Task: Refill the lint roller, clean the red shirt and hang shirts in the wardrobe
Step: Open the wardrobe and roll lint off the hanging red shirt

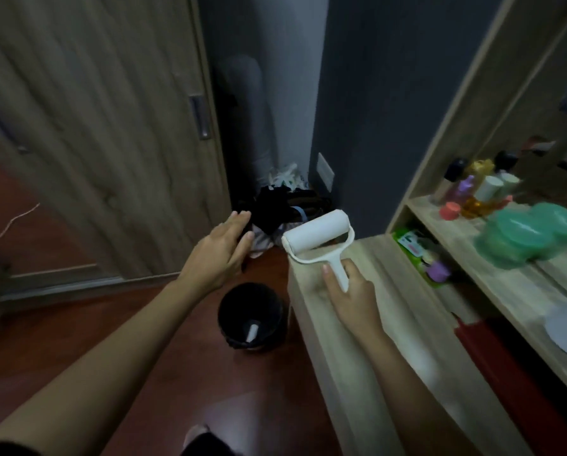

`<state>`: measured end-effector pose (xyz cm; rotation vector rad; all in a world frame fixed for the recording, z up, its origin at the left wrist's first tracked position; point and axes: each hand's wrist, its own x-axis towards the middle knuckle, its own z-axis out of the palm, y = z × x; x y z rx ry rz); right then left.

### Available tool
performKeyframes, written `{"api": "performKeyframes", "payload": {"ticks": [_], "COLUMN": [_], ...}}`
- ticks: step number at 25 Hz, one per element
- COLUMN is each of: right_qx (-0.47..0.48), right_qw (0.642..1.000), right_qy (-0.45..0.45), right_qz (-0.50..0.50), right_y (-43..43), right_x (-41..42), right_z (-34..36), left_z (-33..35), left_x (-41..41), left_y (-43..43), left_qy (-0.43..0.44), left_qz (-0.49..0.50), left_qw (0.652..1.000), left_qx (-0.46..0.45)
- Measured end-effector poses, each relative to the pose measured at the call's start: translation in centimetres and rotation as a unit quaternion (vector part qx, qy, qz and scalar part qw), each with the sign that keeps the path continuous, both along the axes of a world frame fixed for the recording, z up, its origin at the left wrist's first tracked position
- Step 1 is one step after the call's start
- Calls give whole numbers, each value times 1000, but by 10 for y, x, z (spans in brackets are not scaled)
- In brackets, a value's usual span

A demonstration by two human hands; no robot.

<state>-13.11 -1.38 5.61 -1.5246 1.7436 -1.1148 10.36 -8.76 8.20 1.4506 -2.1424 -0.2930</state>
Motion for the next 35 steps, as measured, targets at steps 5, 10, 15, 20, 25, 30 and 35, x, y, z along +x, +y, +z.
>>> {"api": "performKeyframes", "payload": {"ticks": [5, 10, 15, 20, 25, 30, 35], "right_qx": [-12, 6, -16, -34, -34, -23, -27], "right_qw": [1000, 999, 998, 994, 990, 988, 989], "right_qy": [-17, -36, -49, -78, -88, -96, -107], "right_qz": [20, -5, -38, -70, -105, -120, -103], "right_y": [-85, -150, -221, -308, -408, -461, -480], "right_x": [113, 194, 224, 228, 225, 222, 231], "right_z": [-7, -1, 8, 0, -8, -3, 8], "left_z": [-4, -7, -1, -6, -7, -5, -17], "left_x": [123, 212, 238, 222, 196, 180, 183], "left_y": [-64, -144, -247, -365, -480, -556, -561], "left_qy": [-44, -144, -239, -350, -458, -535, -545], "left_qz": [22, -32, -89, -178, -230, -293, -322], "left_qw": [999, 988, 962, 904, 834, 758, 735], "left_qx": [-13, -39, -97, -169, -202, -233, -243]}}
